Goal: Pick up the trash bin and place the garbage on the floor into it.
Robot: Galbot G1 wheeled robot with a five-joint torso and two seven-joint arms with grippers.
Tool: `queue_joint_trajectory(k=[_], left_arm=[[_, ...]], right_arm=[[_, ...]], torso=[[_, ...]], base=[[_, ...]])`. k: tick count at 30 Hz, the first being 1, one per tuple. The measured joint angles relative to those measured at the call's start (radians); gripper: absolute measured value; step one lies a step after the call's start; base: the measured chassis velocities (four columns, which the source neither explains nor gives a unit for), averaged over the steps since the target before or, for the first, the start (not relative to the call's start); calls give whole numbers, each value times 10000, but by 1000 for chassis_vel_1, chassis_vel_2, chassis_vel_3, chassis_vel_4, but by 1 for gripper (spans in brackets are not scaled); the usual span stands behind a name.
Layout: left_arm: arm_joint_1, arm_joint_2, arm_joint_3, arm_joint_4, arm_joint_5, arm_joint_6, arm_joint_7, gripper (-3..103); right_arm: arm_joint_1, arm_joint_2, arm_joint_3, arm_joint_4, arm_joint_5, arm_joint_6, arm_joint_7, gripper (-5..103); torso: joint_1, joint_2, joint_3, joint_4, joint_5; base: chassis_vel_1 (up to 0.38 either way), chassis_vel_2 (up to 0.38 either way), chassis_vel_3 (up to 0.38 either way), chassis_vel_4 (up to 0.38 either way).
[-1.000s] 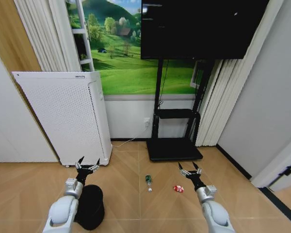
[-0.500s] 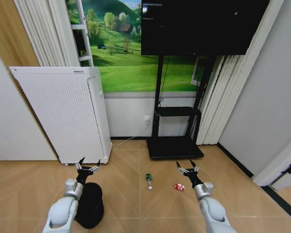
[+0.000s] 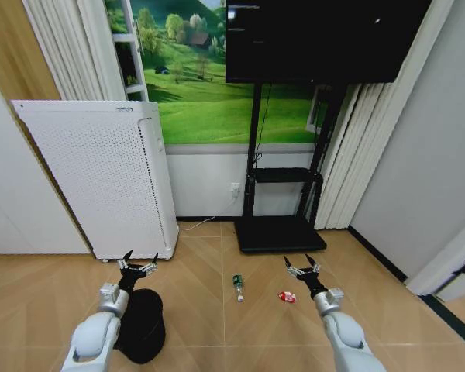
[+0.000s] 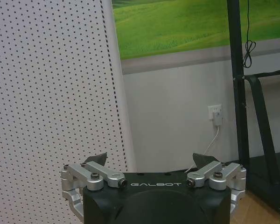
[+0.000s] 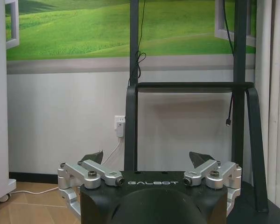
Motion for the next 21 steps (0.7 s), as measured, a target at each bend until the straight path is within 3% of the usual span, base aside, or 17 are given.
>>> queue_joint_trajectory(k=[21], left_arm=[[15,14,-15,33,-79,-23,108,100]], right_arm=[[170,-79,-56,5,18,-81,18,100]], torso=[[-194,-790,-594,0,0]], base=[[0,0,0,0]])
